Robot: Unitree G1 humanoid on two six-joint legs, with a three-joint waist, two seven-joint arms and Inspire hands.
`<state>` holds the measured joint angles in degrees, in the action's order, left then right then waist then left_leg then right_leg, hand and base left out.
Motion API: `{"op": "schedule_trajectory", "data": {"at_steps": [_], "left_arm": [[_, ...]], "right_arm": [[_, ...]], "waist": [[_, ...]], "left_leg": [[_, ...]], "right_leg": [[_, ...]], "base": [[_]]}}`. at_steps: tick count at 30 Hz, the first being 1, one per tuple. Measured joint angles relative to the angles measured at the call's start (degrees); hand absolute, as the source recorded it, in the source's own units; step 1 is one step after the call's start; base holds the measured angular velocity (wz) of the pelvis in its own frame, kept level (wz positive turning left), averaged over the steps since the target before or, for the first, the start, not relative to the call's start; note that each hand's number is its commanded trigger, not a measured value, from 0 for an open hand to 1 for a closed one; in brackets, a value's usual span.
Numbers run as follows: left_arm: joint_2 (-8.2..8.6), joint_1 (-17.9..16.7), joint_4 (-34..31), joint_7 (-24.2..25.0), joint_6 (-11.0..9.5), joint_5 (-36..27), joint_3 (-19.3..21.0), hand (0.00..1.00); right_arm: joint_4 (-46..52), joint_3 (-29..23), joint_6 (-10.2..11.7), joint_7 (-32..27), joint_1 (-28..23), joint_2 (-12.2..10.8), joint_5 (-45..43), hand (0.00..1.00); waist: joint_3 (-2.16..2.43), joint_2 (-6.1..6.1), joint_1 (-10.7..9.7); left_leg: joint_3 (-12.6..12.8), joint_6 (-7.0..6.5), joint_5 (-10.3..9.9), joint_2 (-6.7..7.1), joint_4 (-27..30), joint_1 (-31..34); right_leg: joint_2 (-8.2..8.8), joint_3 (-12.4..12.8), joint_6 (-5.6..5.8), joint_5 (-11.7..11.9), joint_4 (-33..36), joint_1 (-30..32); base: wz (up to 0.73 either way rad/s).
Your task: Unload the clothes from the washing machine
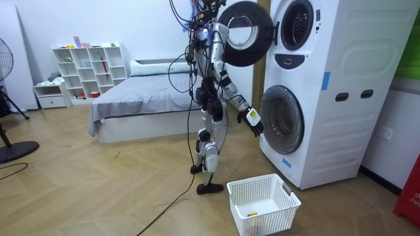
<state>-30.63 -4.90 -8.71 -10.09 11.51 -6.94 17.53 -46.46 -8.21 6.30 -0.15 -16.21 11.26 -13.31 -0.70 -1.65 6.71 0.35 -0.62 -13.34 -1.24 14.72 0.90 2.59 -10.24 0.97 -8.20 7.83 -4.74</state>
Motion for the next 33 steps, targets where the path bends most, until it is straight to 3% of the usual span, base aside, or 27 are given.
{"op": "schedule_trajectory", "data": {"at_steps": [3, 6, 8, 11, 15, 19, 24, 29, 33], "left_arm": [[2.64, -0.32, -7.04, 0.68, -0.79, -1.04, -1.98, 0.00], [5.70, -1.77, -15.27, 2.25, -8.48, -5.11, -1.73, 0.00], [8.25, -2.40, -20.12, 4.13, -13.27, -7.39, -4.26, 0.00], [10.09, -2.48, -20.34, 7.00, -15.18, -10.82, -5.99, 0.00], [13.58, -2.72, -20.28, 11.42, -15.79, -13.24, -8.85, 0.00], [16.21, -3.96, -20.05, 14.98, -15.82, -12.05, -15.10, 0.00], [16.46, -5.26, -18.04, 16.09, -15.80, -12.10, -19.75, 0.00], [16.48, -5.94, -15.80, 16.95, -15.79, -12.92, -21.11, 0.00], [16.61, -5.94, -12.30, 17.37, -16.05, -13.38, -22.12, 0.00]], "right_arm": [[-2.24, 1.41, 0.26, 0.65, 2.47, -0.21, -0.17, 0.00], [-2.13, 3.70, 1.41, 0.80, 3.49, -0.27, -0.59, 0.00], [-2.20, 4.99, 1.42, 0.78, 3.67, -0.27, -0.52, 0.00], [-2.18, 6.22, 1.30, 0.74, 3.66, -0.21, -0.42, 0.00], [-2.18, 8.04, 1.12, 0.85, 3.22, -0.28, 1.44, 0.00], [-2.31, 9.14, 1.06, 1.51, 3.39, -0.26, 3.55, 0.00], [-2.39, 9.96, 1.03, 2.10, 4.06, -0.39, 4.21, 0.00], [-2.69, 11.30, -0.10, 2.78, 5.73, -0.45, 4.24, 0.00], [-2.92, 11.53, -0.10, 2.79, 6.11, -0.49, 4.24, 0.00]], "waist": [[-0.10, 0.22, -0.42], [-0.28, 0.67, -0.94], [-0.17, 0.88, -1.96], [-0.01, 0.71, -3.25], [0.28, 0.93, -4.68], [0.77, 1.29, -5.10], [0.99, 1.34, -6.09], [0.45, 2.23, -6.53], [0.42, 2.28, -6.42]], "left_leg": [[1.41, -0.71, 0.44, 0.44, -0.04, -0.27], [2.82, -1.48, 0.92, 1.12, -1.48, -1.13], [3.70, -1.70, 1.08, 1.23, -2.14, -1.80], [5.68, -1.58, 1.19, 1.19, -2.96, -2.61], [7.39, -1.24, 1.46, 1.04, -3.16, -2.93], [8.90, -1.12, 1.51, 0.60, -4.51, -4.68], [8.86, -1.12, 1.51, 0.67, -5.18, -5.61], [9.01, -1.11, 1.51, 0.66, -5.33, -5.67], [9.06, -1.09, 1.50, 0.63, -5.48, -5.85]], "right_leg": [[1.07, 2.24, 0.52, -0.30, 0.31, -0.12], [1.78, 1.91, 1.62, -0.01, 0.18, -0.07], [2.09, 0.89, 1.88, 0.13, 0.48, -0.19], [2.17, 1.18, 2.23, -0.10, 0.96, 0.49], [1.92, 0.81, 2.21, -0.10, 1.62, 1.04], [1.56, 0.79, 2.20, -0.10, 1.90, 0.97], [1.55, 0.60, 2.19, -0.10, 1.91, 0.68], [1.52, 0.73, 2.19, -0.10, 1.83, 0.69], [1.45, 0.68, 2.19, -0.10, 1.79, 0.58]], "base": [[0.06], [-0.28], [-0.22], [-0.42], [-0.22], [-0.22], [-0.07], [0.00], [0.00]]}}
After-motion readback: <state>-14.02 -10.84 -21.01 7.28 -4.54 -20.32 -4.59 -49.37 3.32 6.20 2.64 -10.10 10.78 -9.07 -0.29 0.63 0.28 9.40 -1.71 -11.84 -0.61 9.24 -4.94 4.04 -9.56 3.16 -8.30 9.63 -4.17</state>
